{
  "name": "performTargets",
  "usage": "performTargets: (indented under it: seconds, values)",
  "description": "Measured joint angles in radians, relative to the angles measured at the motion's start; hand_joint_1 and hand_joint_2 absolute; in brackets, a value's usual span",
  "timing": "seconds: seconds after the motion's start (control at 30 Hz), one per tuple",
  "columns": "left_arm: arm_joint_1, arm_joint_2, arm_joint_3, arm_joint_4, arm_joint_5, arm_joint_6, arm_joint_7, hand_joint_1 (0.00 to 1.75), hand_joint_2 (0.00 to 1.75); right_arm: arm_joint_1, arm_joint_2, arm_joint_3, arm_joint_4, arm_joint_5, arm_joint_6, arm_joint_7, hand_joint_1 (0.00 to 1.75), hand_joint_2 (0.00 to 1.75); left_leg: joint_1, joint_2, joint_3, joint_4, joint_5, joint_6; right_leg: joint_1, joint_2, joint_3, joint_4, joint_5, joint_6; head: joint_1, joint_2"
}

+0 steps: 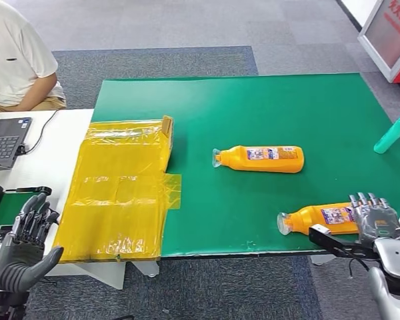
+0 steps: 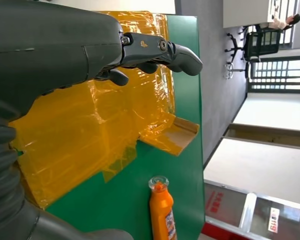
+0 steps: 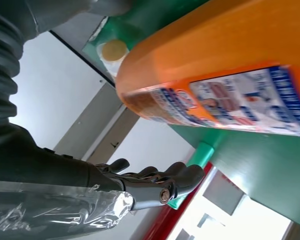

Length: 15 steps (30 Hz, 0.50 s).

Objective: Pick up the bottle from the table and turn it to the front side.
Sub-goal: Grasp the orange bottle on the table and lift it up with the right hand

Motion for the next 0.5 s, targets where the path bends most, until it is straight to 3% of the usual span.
performTargets:
  seconds: [0.5]
  values:
    - [0.0, 0.01, -0.042, 0.0, 0.017, 0.016, -0.011, 0.0, 1.75, -0.029, -0.037, -0.023, 0.094, 0.006, -0.054, -0.019, 0.0, 1.75, 0.0, 0.0, 0.0, 0.0, 0.0, 0.0, 0.0, 0.0, 0.0, 0.0, 0.0, 0.0, 0.0, 0.0]
